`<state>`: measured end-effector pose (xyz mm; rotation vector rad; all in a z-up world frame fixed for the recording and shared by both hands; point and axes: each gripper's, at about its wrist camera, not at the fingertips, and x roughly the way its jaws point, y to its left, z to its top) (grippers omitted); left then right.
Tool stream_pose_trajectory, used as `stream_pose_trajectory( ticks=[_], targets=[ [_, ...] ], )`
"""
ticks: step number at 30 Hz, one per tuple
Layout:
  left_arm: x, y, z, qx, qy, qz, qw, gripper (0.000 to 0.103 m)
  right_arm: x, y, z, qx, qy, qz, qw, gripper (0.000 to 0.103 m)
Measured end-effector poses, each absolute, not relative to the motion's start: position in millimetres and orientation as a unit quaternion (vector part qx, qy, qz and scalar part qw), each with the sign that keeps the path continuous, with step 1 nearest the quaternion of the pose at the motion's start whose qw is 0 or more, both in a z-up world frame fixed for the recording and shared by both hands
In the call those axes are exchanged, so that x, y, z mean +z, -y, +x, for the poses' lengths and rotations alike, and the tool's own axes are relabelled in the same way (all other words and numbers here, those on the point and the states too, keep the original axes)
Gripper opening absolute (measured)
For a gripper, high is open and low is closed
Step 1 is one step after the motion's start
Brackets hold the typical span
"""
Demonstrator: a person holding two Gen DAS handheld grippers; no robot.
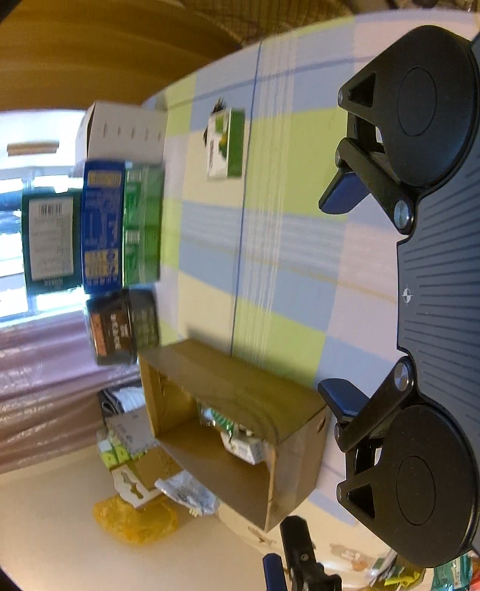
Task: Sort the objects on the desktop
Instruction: 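Move both open tools away from the box toward the green-white medicine box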
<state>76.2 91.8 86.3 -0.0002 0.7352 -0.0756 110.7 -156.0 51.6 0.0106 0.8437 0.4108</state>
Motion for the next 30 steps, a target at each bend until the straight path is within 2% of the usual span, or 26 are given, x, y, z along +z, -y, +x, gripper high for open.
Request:
stream_pose_trajectory(
  ticks=[17,30],
  targets=[
    [75.9,-1.0,77.5,-0.117,-0.378,0.029,0.918,0.101,55.9,235.2,94.1,0.127,-0.41,0.033,0.902,0.095],
    [70.5,28.5,84.0,-0.136,-0.389,0.052,0.91,0.101,52.0,268.2,93.3,0.106,-0.408,0.059,0.905,0.097]
  ],
)
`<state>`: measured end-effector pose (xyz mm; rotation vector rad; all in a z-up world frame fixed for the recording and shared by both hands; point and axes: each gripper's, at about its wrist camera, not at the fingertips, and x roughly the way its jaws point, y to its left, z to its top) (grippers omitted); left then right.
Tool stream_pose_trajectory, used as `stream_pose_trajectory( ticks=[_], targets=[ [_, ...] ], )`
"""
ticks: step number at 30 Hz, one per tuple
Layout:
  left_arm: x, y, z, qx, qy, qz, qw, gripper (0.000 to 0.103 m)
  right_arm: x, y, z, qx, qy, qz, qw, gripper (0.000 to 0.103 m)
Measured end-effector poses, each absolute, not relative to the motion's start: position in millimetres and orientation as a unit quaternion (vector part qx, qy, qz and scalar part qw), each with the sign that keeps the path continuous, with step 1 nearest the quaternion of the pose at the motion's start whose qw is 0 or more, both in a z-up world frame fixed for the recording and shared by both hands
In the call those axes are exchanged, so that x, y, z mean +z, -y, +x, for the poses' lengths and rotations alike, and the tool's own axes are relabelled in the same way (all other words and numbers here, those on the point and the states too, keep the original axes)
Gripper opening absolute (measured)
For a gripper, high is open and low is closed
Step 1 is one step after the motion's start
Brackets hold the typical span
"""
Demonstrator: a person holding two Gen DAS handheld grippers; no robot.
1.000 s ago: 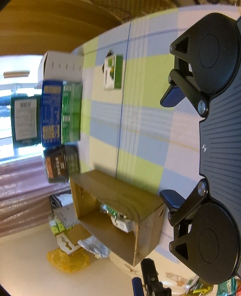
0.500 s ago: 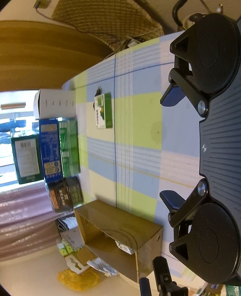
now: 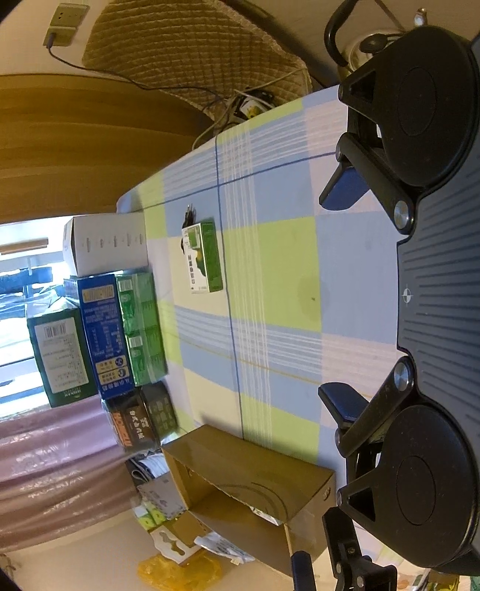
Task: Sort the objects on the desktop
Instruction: 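Move both open tools away from the box toward the green-white medicine box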
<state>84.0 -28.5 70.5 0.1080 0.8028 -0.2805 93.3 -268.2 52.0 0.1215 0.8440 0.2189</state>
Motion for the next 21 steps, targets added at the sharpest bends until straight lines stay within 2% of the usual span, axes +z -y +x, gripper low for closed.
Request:
stream_pose_trajectory(
  ticks=[21],
  targets=[
    [60.6,62.1,122.6,-0.171,-0.395,0.071,0.9,0.101,47.6,304.3,118.5,0.085,-0.406,0.061,0.908,0.098]
  ],
)
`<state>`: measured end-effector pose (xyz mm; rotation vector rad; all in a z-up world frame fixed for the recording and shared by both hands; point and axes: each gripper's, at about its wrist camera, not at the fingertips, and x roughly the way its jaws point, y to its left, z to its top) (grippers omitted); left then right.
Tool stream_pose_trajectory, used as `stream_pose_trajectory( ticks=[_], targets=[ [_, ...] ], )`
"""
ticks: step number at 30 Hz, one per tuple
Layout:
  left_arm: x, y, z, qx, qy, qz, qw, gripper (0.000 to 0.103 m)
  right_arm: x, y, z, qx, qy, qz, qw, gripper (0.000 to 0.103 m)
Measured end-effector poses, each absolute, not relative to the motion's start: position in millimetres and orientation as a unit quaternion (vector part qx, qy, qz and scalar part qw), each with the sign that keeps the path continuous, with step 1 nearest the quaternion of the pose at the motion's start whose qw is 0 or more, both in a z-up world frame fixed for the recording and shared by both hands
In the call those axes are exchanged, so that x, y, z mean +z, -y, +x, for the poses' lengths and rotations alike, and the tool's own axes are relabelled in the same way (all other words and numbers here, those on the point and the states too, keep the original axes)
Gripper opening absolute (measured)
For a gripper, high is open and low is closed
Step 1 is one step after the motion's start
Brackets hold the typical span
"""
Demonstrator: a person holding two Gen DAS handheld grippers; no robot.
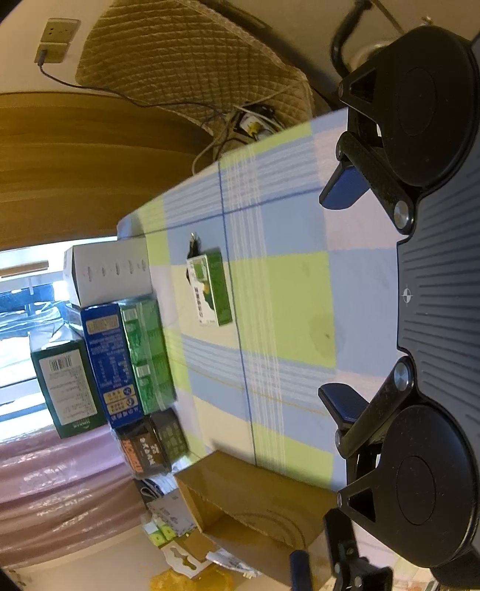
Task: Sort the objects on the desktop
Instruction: 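Move both open tools away from the box toward the green-white medicine box, then grasp the green-white medicine box with the left tool while the right tool grasps the black cable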
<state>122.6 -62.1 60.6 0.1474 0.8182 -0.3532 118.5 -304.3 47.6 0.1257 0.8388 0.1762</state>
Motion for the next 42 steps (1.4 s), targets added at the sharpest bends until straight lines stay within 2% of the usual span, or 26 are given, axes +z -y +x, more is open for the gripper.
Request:
stream_pose_trajectory(
  ticks=[12,21,31,42],
  targets=[
    [40.7,104.1,212.4,-0.241,-0.393,0.146,0.876,0.101,27.7,333.7,190.8,0.134,-0.394,-0.051,0.908,0.098],
    [2.2,154.6,289.6,-0.321,-0.37,0.275,0.828,0.1,-6.8,341.3,262.2,0.233,-0.356,-0.199,0.883,0.098],
    [-41.2,189.3,349.4,-0.414,-0.328,0.35,0.774,0.096,-30.3,342.3,336.7,0.312,-0.357,-0.256,0.843,0.097],
    [-77.2,211.7,406.6,-0.451,-0.338,0.346,0.75,0.088,-67.8,343.3,381.7,0.323,-0.385,-0.314,0.806,0.081]
  ],
)
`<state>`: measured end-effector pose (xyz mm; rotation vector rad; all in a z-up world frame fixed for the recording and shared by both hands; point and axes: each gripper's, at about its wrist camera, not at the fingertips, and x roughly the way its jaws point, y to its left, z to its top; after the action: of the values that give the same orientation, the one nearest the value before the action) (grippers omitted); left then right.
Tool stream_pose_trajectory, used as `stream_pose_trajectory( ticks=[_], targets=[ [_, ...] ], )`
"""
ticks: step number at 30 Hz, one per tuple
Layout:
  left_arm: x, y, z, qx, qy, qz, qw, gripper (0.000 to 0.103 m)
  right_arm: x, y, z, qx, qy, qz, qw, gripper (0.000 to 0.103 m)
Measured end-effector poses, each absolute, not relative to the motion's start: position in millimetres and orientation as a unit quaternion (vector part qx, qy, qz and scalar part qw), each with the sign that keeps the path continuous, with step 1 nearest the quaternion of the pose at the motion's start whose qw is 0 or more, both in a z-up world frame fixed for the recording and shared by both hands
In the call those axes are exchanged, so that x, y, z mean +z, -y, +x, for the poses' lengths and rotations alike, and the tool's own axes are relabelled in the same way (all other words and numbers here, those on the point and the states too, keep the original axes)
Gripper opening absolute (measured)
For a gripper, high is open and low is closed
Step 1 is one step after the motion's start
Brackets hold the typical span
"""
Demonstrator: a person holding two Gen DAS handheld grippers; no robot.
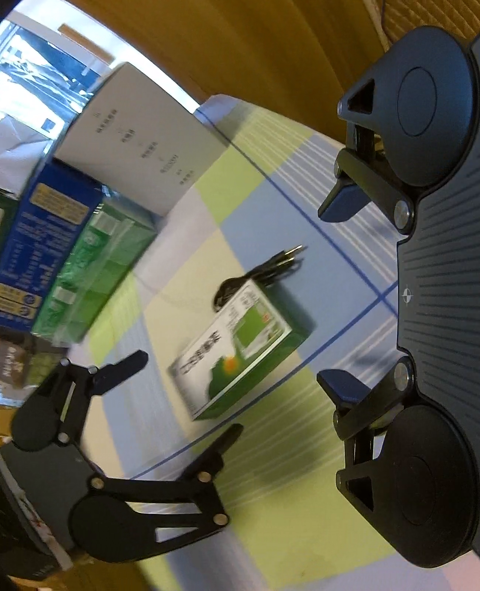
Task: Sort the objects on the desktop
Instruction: 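Grasp the green-white medicine box with the left tool while the right tool grasps the black cable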
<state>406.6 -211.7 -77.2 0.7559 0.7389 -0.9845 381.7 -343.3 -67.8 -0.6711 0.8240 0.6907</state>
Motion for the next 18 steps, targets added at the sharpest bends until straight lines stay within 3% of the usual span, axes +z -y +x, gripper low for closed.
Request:
stream_pose_trajectory(
  ticks=[2,7,10,18],
  targets=[
    [-81.8,216.9,411.8,-0.457,-0.34,0.35,0.744,0.084,-72.6,343.5,387.2,0.322,-0.391,-0.323,0.8,0.075],
    [-89.6,226.2,421.8,-0.475,-0.347,0.351,0.728,0.074,-79.0,341.8,404.1,0.322,-0.39,-0.326,0.799,0.073],
    [-92.2,227.0,423.4,-0.484,-0.35,0.357,0.718,0.054,-80.3,336.3,412.4,0.324,-0.389,-0.326,0.798,0.072],
    [-87.1,185.3,424.5,-0.462,-0.391,0.347,0.716,0.051,-88.1,315.7,437.2,0.328,-0.388,-0.318,0.801,0.067]
  ],
)
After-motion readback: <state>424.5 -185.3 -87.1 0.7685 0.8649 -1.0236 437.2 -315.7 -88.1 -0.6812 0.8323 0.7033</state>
